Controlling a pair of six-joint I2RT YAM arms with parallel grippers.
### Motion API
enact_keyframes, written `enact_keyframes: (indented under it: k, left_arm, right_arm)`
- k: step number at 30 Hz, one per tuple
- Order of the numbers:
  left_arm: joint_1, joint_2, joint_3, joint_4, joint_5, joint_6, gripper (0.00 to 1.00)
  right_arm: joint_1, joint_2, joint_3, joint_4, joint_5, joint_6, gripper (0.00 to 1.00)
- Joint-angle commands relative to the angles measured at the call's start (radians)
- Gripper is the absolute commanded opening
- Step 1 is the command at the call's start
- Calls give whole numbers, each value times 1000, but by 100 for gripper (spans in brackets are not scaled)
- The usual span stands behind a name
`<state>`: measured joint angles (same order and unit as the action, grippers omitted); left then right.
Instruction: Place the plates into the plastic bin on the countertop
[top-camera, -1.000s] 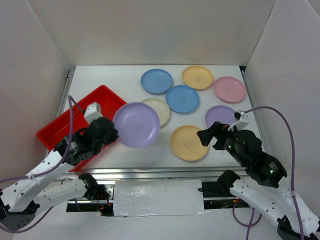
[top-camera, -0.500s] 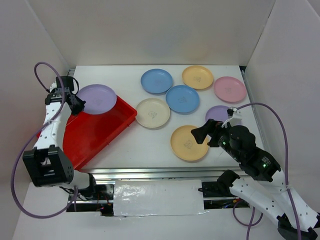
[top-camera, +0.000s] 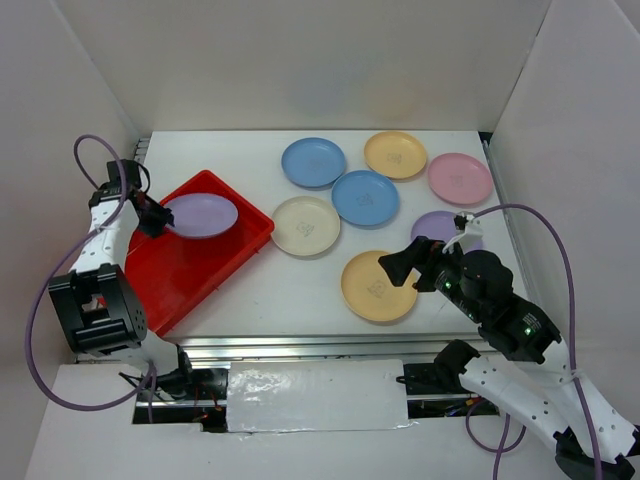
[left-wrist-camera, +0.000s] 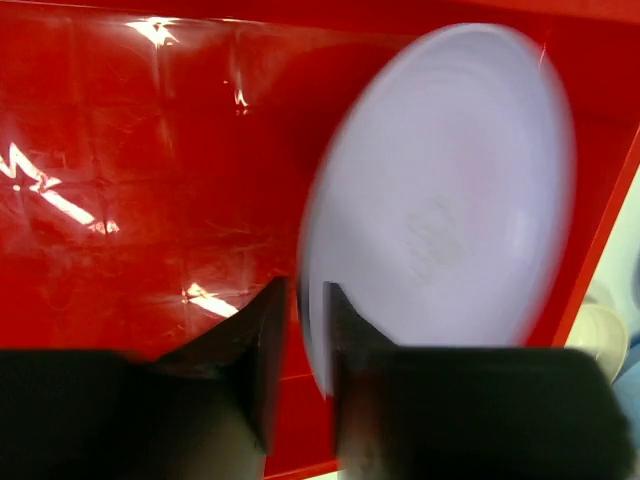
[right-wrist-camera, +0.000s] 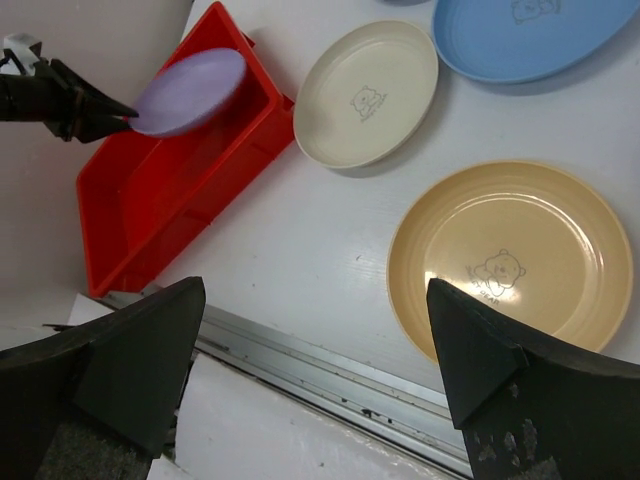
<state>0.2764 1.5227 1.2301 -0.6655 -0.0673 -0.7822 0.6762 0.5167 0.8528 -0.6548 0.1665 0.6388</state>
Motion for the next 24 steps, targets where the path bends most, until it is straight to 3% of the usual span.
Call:
enact_keyframes:
  k: [1,6,8,10,13,14,16,17,20,24]
  left_arm:
    - [-8,-1,8,24,23,11,47]
    - [-31,-99,42,-57,-95,-5,79]
    - [-55,-168,55,-77,-143,0,82]
    - [-150,-252,42,-60,-158,21,85]
    - [-400,-309,5,7,-138,54,93]
    - [-552,-311,-7,20,-156,51,94]
    - [-710,-287,-38,55,-190,17,96]
    - [-841,-270,-46,84,-231,-11,99]
    - [-1018,-152,-26,107,-253,-63,99]
    - [-1149,31,86,121,-310,-110,99]
  right_arm:
    - [5,8,-5,61,-13,6,100]
    - [2,-1,12,44,-9,2,100]
    - [3,-6,20,34,2,-1,100]
    - [3,-9,25,24,11,2,100]
    - [3,-17,32,8,37,13,100]
    - [2,-21,34,3,54,19,100]
    - [3,-21,42,-23,79,38,100]
    - [2,-23,54,-35,108,50,100]
    - [0,-20,84,-92,165,85,100]
    - [2,-33,107,-138,192,91,100]
